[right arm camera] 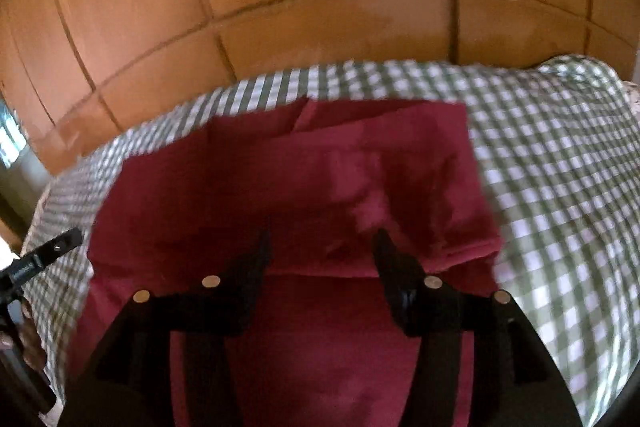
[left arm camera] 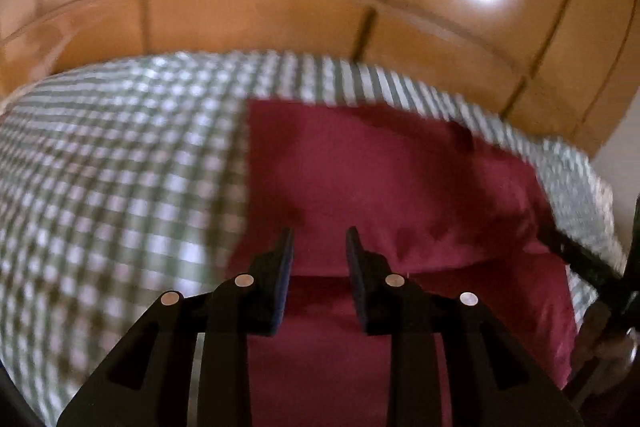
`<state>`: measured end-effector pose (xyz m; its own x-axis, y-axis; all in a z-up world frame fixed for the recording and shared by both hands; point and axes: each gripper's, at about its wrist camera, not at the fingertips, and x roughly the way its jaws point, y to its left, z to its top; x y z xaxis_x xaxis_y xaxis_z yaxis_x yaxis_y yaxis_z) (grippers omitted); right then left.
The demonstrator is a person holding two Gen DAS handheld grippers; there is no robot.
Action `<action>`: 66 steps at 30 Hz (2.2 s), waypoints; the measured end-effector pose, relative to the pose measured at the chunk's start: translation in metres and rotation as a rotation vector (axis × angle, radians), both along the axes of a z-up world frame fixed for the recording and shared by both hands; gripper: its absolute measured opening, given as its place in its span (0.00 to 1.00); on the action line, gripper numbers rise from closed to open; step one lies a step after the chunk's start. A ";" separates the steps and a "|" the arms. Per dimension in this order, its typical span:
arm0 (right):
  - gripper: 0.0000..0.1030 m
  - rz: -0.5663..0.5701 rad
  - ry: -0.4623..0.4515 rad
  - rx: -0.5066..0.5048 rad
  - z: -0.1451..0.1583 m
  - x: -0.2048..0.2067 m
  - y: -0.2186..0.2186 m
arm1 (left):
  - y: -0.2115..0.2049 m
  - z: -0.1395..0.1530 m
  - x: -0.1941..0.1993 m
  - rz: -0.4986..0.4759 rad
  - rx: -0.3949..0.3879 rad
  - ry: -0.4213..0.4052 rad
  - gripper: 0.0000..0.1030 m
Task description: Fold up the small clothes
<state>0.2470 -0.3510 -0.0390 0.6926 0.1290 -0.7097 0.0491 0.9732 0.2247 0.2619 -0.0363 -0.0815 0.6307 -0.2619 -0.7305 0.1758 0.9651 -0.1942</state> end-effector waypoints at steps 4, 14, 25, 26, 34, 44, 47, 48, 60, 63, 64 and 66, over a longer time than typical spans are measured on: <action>0.55 -0.013 -0.008 -0.015 -0.022 0.004 -0.003 | -0.003 -0.039 0.007 0.003 0.012 0.078 0.25; 0.59 -0.020 -0.046 -0.063 -0.028 0.001 0.001 | 0.013 0.013 0.006 -0.022 -0.097 -0.041 0.25; 0.60 -0.016 -0.058 -0.054 -0.030 0.002 0.001 | 0.000 -0.027 0.109 0.075 -0.038 0.073 0.25; 0.60 -0.015 -0.058 -0.055 -0.031 0.002 0.001 | 0.002 -0.032 0.110 0.069 -0.054 0.060 0.25; 0.61 -0.014 -0.060 -0.050 -0.032 0.002 0.001 | 0.003 -0.018 0.073 0.105 0.008 0.021 0.25; 0.63 -0.011 -0.060 -0.056 -0.033 0.003 0.003 | -0.007 -0.027 -0.024 0.073 0.168 -0.018 0.25; 0.68 0.002 -0.062 -0.066 -0.033 0.002 0.006 | -0.003 -0.024 -0.049 0.070 0.135 -0.007 0.25; 0.71 0.005 -0.062 -0.076 -0.033 0.002 0.008 | -0.002 -0.020 -0.060 0.066 0.134 -0.020 0.25; 0.98 -0.006 0.031 -0.109 -0.026 -0.028 0.028 | 0.004 0.009 -0.143 0.041 0.122 -0.138 0.57; 0.98 -0.015 0.045 -0.085 -0.028 -0.054 0.030 | 0.006 0.015 -0.156 0.038 0.130 -0.163 0.57; 0.98 -0.010 0.051 -0.082 -0.029 -0.060 0.032 | 0.006 0.016 -0.160 0.032 0.133 -0.170 0.57; 0.98 0.005 0.069 -0.080 -0.031 -0.076 0.034 | 0.008 0.017 -0.164 0.028 0.142 -0.173 0.57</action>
